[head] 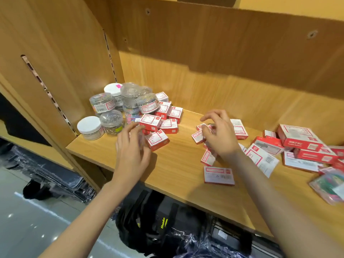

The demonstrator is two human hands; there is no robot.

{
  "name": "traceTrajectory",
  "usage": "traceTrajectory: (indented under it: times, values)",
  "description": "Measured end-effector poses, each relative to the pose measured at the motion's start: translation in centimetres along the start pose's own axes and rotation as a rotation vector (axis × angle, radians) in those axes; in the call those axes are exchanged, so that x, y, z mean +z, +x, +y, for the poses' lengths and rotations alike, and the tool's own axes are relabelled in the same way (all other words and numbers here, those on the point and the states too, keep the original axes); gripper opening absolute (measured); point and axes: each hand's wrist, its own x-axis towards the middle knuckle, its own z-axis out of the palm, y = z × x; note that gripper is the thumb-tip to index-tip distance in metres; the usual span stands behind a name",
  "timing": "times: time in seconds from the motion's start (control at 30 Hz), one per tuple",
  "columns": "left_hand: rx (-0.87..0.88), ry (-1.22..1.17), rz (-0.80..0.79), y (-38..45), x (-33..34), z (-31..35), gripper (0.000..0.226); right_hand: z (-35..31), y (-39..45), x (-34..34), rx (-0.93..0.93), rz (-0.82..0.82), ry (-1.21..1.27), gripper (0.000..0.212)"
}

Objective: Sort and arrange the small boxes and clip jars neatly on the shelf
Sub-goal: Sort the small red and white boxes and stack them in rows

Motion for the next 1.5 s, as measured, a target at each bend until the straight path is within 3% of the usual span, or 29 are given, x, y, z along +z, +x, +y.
traceTrajectory:
  times: [0.17,0.23,0.33,0.43,0.6,0.83,0.97,1.13,1.3,1.4,1.5]
  values:
    - [0.106,-0.154,-0.112,0.9,4.3,6.2,0.043,5.9,-3.8,-8.6,0.178,0.204,-0.150,0.018]
    - [0.152,-0.208,-0.173,0.7,6.2,8.7,0.043,8.8,-5.8,-12.3,0.269,0.261,-0.330,0.033]
    - [0.213,-0.250,-0.262,0.5,8.9,12.0,0.040,13.0,-7.2,-17.3,0.374,0.067,-0.545,0.063]
    - [0.295,-0.214,-0.346,0.3,11.4,14.6,0.040,15.2,-7.1,-19.1,0.308,-0.186,-0.534,0.076]
    - [0.352,-0.096,-0.493,0.0,13.5,17.7,0.052,16.9,-7.2,-18.5,0.077,-0.115,-0.554,0.070]
    - [0.321,-0.098,-0.498,0.4,15.0,20.1,0.061,16.9,-8.0,-18.7,-0.188,0.056,-0.624,0.068]
    - [0.354,-0.085,-0.516,2.4,16.3,21.7,0.072,16.7,-7.8,-20.9,-0.076,0.152,-0.447,0.054]
    - [0.388,0.076,-0.683,2.6,18.1,23.1,0.078,17.3,-7.8,-23.9,0.073,0.225,-0.381,0.045]
    - [0.373,0.060,-0.588,2.2,18.5,23.9,0.038,17.2,-7.5,-24.2,0.053,0.152,-0.454,0.044]
    - [0.422,-0.031,-0.628,2.0,17.8,23.2,0.046,17.1,-7.1,-23.1,-0.076,0.056,-0.572,0.045]
    - [0.433,-0.121,-0.661,1.8,17.3,22.3,0.052,17.2,-6.9,-22.0,-0.066,-0.059,-0.650,0.054]
